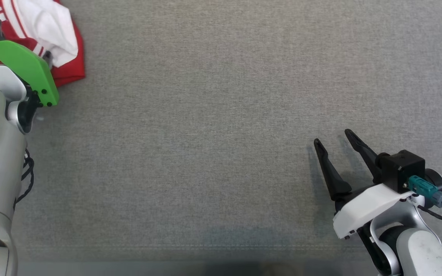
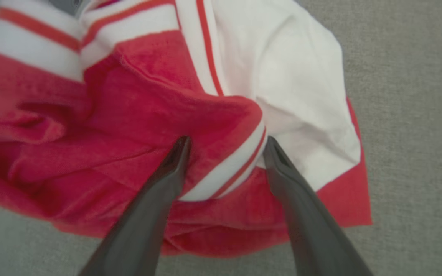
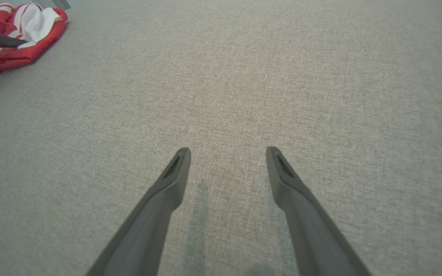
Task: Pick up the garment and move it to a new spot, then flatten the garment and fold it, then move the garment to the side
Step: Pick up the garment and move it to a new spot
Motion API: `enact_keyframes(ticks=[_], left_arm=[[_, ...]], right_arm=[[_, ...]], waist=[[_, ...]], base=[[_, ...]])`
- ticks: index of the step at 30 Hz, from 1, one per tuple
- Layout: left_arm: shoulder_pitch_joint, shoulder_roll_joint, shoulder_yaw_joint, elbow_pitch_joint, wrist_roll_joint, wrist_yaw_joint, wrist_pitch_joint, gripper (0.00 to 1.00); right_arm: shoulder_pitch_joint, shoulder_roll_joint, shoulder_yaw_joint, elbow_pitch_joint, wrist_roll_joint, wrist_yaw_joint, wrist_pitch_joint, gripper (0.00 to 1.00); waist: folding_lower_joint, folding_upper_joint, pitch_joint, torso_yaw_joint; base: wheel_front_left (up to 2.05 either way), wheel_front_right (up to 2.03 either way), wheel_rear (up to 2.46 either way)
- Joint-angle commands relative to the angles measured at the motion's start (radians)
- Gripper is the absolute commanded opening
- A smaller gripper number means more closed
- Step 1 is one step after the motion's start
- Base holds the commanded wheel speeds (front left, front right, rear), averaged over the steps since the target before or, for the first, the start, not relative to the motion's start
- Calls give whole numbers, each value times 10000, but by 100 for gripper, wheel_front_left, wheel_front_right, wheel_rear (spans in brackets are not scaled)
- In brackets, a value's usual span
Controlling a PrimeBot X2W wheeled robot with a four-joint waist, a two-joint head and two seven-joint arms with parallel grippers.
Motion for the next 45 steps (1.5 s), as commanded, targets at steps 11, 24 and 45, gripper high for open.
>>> enact_keyframes(ticks=[11,24,45], left_arm=[[-346,34,23,496,-27,183,-1102,0],[-96,-536,-401,-334,109,-294,-2475,0],[756,-2653,-831,-2384,-827,-250,-2860,0]], right_arm=[[-167,128,338,682,135,-8,-318,100],[332,409,475,2310,727,-8,-1101,100],[614,457,121,2388,1131,-8,-1462,100]], waist=[[-2,0,-914,-273],[-2,0,-4186,-1092],[-2,0,-4637,-3116]], base=[[0,0,0],[0,0,0],[0,0,0]])
